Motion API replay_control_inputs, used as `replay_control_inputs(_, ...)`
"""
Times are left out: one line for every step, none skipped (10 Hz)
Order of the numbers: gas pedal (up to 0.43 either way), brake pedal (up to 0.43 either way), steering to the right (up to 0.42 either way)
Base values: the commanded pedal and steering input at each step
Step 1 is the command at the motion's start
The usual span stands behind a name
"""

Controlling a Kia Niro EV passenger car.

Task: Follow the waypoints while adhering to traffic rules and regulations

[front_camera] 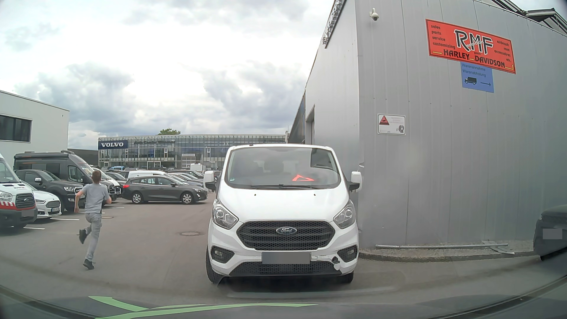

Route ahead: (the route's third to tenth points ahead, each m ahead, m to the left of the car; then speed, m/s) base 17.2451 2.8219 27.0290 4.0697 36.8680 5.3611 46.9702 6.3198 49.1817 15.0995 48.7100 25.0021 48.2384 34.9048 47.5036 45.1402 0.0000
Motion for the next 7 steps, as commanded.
replay_control_inputs(0.000, 0.463, -0.462)
replay_control_inputs(0.000, 0.463, -0.463)
replay_control_inputs(0.000, 0.463, -0.463)
replay_control_inputs(0.000, 0.463, -0.462)
replay_control_inputs(0.000, 0.463, -0.462)
replay_control_inputs(0.000, 0.463, -0.462)
replay_control_inputs(0.000, 0.463, -0.462)
